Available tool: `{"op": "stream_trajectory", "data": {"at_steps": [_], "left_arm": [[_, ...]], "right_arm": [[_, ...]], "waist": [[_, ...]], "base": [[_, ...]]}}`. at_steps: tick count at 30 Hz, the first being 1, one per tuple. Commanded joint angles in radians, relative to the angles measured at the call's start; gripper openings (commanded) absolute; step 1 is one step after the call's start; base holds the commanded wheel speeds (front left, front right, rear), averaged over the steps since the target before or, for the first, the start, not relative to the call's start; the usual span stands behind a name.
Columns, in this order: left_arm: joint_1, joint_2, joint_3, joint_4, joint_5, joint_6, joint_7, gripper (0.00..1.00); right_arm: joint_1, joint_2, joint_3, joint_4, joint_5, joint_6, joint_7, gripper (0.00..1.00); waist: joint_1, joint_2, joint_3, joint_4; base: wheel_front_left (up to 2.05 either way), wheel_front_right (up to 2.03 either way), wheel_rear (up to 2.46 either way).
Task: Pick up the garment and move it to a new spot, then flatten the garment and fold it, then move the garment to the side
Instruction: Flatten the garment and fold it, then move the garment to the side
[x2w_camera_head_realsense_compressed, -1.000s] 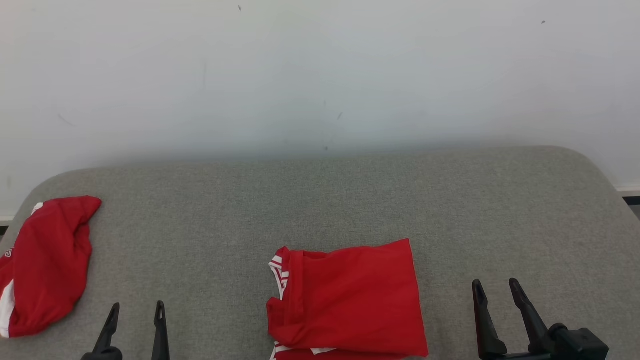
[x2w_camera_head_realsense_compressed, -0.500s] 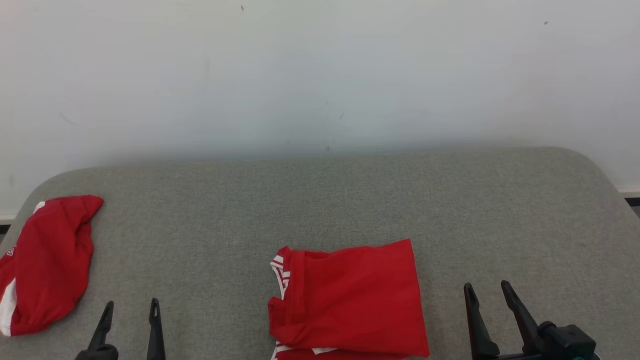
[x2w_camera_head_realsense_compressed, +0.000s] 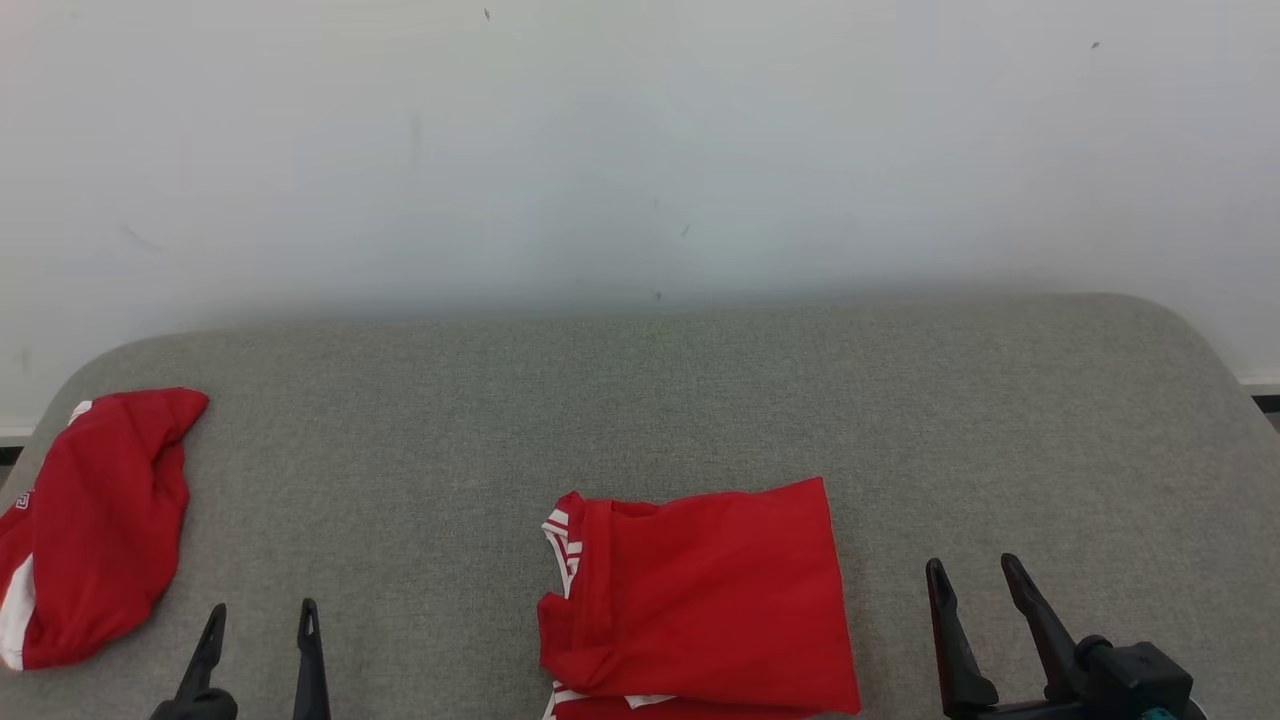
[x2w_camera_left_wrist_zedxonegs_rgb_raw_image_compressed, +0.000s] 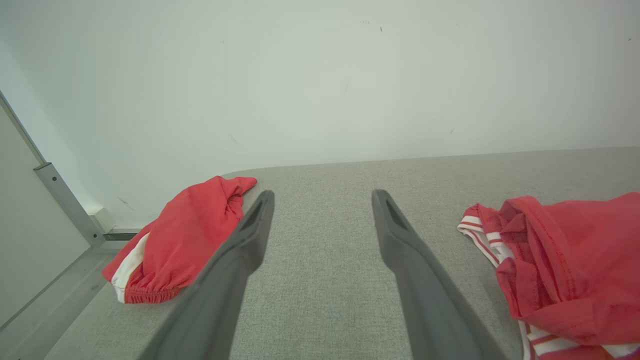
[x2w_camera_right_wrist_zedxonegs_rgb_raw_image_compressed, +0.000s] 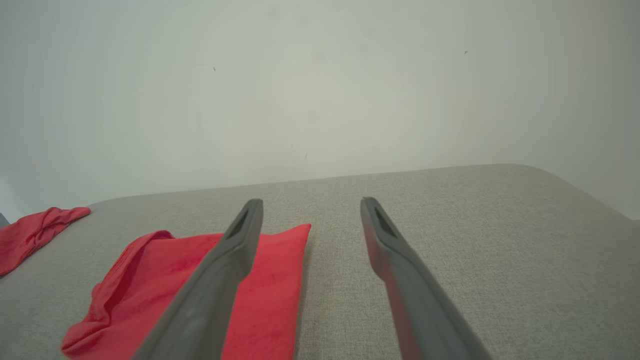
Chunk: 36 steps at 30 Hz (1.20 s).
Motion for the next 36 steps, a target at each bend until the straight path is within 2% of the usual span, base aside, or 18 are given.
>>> {"op": "stream_trajectory", "data": {"at_steps": [1, 14, 20, 25, 34, 36], "left_arm": [[0.013, 0.004, -0.001, -0.004, -0.003, 0.005, 0.004, 1.00], [0.014, 0.004, -0.005, -0.001, -0.016, 0.014, 0.002, 1.00], [-0.001, 0.003, -0.009, 0.001, -0.023, 0.009, -0.005, 1.00], [-0.025, -0.007, -0.028, 0.005, -0.017, 0.009, -0.007, 1.00], [-0.086, -0.020, -0.063, 0.043, -0.017, -0.016, -0.019, 1.00], [-0.094, -0.023, -0.065, 0.047, -0.017, -0.017, -0.020, 1.00]], "right_arm": [[0.010, 0.004, 0.000, -0.004, -0.011, -0.003, -0.001, 1.00], [0.012, 0.007, -0.006, -0.004, -0.009, -0.003, 0.007, 1.00], [-0.051, 0.002, 0.014, 0.055, -0.002, -0.003, 0.019, 1.00], [-0.158, -0.008, 0.028, 0.202, 0.007, -0.003, 0.026, 1.00], [-0.361, -0.015, 0.016, 0.606, 0.046, -0.003, -0.004, 1.00], [-0.384, -0.015, 0.019, 0.642, 0.046, -0.003, -0.012, 1.00]], "waist": [[0.0000, 0.0000, 0.000, 0.000], [0.0000, 0.0000, 0.003, 0.001], [0.0000, 0.0000, 0.016, 0.013], [0.0000, 0.0000, 0.041, 0.044], [0.0000, 0.0000, 0.102, 0.117], [0.0000, 0.0000, 0.109, 0.122]], "base": [[0.00, 0.00, 0.00], [0.00, 0.00, 0.00], [0.00, 0.00, 0.00], [0.00, 0.00, 0.00], [0.00, 0.00, 0.00], [0.00, 0.00, 0.00]]}}
